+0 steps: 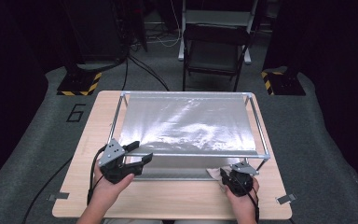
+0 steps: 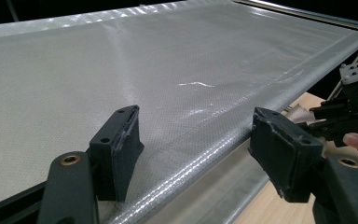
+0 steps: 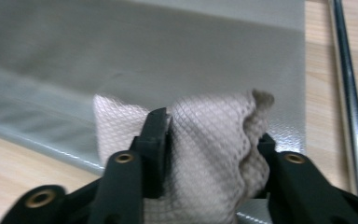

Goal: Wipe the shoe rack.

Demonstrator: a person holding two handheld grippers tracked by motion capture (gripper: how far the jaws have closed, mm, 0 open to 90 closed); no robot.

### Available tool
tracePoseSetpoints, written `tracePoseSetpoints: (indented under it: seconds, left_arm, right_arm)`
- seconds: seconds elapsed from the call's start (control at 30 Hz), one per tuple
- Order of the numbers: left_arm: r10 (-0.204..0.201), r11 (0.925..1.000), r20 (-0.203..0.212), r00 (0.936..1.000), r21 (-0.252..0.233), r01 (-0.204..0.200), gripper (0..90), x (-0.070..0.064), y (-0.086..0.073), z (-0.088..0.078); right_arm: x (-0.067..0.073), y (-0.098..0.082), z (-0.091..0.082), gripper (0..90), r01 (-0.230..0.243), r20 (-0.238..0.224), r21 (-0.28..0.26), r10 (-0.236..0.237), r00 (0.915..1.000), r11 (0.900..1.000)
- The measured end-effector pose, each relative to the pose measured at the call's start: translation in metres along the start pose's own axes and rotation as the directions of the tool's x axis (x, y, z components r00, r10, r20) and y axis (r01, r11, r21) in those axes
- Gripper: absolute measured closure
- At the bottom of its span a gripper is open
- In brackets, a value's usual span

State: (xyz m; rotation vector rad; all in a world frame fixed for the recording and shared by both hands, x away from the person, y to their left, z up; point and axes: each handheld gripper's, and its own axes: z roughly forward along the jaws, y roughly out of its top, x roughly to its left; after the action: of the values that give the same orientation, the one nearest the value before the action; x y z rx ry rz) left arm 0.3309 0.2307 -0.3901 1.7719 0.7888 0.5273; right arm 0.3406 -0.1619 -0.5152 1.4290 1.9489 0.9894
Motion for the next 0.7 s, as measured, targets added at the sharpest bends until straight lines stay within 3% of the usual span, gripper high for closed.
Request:
tracePoseSetpoints:
  seconds: [0.07, 0.33, 0.37, 0.4, 0.6, 0.63, 0.7]
  left_arm:
    - [0.000, 1.0000, 0.000, 1.0000, 0.000, 0.000, 33.3, 0.0000, -0.0001, 0.0000]
    - [0.003, 1.0000, -0.004, 1.0000, -0.001, -0.003, 33.3, -0.0004, 0.0000, 0.0006]
    - [0.003, 1.0000, -0.003, 1.0000, 0.001, -0.003, 33.3, -0.0003, 0.0001, 0.0006]
    - [0.005, 1.0000, -0.002, 1.0000, 0.001, -0.005, 33.3, -0.0003, 0.0003, 0.0008]
    - [0.004, 1.0000, -0.002, 1.0000, 0.002, -0.004, 33.3, -0.0002, 0.0003, 0.0007]
    - [0.004, 1.0000, -0.002, 1.0000, 0.002, -0.004, 33.3, -0.0002, 0.0003, 0.0007]
    - [0.006, 1.0000, -0.002, 1.0000, 0.002, -0.006, 33.3, -0.0002, 0.0003, 0.0006]
  right_arm:
    - [0.0002, -0.0006, 0.0015, 55.1, -0.002, -0.006, -0.009, 0.002, 1.0000, 1.000]
    - [-0.0022, 0.0029, 0.0033, 42.4, 0.010, 0.043, -0.005, -0.010, 0.9990, 1.000]
    - [-0.0040, 0.0042, 0.0030, 41.2, 0.048, 0.055, -0.002, -0.048, 0.9974, 0.999]
    - [-0.0028, 0.0042, 0.0032, 37.7, 0.057, 0.083, -0.005, -0.057, 0.9949, 0.998]
    - [-0.0033, 0.0040, 0.0036, 37.1, 0.032, 0.056, -0.027, -0.031, 0.9980, 0.999]
    - [-0.0053, 0.0049, 0.0025, 37.5, 0.055, 0.076, -0.016, -0.054, 0.9956, 0.998]
    - [-0.0048, 0.0071, -0.0021, 38.9, 0.007, 0.041, -0.040, -0.005, 0.9991, 0.999]
